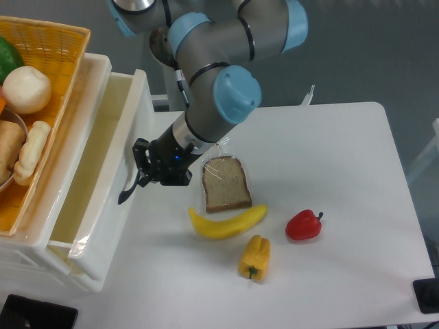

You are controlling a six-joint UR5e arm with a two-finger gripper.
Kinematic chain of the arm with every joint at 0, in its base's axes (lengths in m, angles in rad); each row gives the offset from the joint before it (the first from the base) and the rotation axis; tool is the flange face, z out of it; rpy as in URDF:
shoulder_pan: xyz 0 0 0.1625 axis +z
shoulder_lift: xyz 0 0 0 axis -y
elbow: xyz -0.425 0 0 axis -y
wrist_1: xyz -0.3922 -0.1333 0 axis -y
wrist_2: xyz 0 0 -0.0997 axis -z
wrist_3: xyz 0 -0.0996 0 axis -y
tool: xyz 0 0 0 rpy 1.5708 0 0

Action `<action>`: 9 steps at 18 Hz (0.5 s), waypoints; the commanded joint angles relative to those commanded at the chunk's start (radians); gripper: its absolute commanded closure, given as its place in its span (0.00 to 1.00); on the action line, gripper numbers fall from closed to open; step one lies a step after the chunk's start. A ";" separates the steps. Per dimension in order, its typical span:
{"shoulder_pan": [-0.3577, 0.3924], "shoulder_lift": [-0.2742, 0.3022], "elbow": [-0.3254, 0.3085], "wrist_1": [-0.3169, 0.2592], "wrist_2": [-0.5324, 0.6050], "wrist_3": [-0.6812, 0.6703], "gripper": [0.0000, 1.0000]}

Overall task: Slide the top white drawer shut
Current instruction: 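Push the open white drawer inward into the cabinet with the gripper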

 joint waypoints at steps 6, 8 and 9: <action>-0.022 0.000 0.000 0.000 0.000 -0.014 1.00; -0.022 0.000 0.000 0.000 0.000 -0.014 1.00; -0.022 -0.002 0.000 0.000 0.000 -0.015 1.00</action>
